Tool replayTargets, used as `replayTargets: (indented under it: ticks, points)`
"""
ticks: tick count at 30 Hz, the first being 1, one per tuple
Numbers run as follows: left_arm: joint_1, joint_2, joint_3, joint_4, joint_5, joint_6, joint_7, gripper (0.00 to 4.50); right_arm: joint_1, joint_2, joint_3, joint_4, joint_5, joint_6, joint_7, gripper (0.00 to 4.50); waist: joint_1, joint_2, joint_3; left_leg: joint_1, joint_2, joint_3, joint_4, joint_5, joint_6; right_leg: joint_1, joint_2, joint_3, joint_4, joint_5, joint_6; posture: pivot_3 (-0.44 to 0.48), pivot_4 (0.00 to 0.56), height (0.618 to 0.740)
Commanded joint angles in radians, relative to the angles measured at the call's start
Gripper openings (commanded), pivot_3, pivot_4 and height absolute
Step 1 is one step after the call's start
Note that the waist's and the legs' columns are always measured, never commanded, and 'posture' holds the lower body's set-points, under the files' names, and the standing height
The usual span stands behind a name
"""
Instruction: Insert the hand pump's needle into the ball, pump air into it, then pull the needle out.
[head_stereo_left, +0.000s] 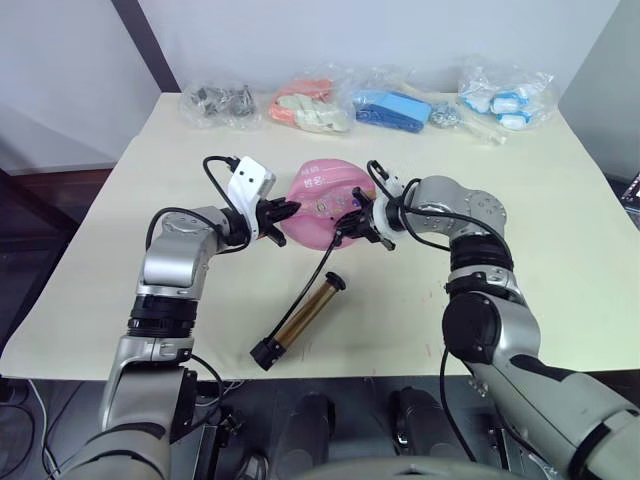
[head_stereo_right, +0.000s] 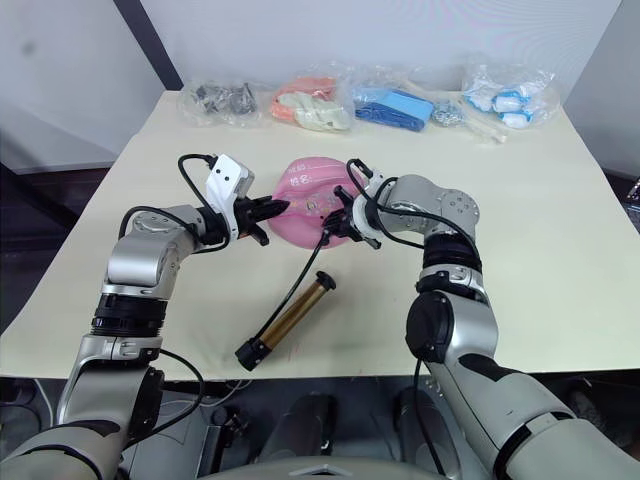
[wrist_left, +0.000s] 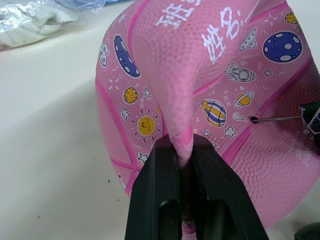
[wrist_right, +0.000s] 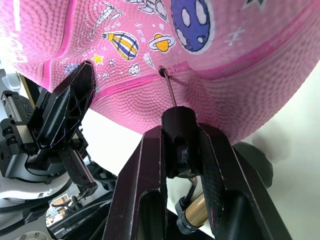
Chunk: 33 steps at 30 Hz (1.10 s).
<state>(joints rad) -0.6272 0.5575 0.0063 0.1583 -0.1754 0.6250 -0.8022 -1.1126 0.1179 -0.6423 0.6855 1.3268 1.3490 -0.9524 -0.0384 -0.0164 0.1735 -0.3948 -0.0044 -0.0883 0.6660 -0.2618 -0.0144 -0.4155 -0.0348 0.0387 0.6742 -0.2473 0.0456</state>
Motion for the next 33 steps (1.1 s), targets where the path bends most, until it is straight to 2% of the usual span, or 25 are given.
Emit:
replayTargets:
  ticks: [1,33]
  points:
    - [0.023,-0.002,-0.04,-0.002,0.004,0.014,-0.006,0.0,0.025,-0.013,0.001,-0.019,-0.016,0.0,-0.043,0.38,0.0,0.0,0.0,0.0,0.0,0.0,0.0,0.0,0.0,0.0,0.0,0.0,0.0,0.0,0.0,0.0,0.15,0.74]
    - [0.02,-0.001,-0.042,0.007,0.003,0.019,0.001,0.0,0.057,-0.009,0.026,-0.057,0.033,-0.009,-0.086,0.38,0.001,0.001,0.0,0.0,0.0,0.0,-0.001,0.0,0.0,0.001,0.0,0.0,-0.001,0.0,0.0,0.0,0.15,0.74]
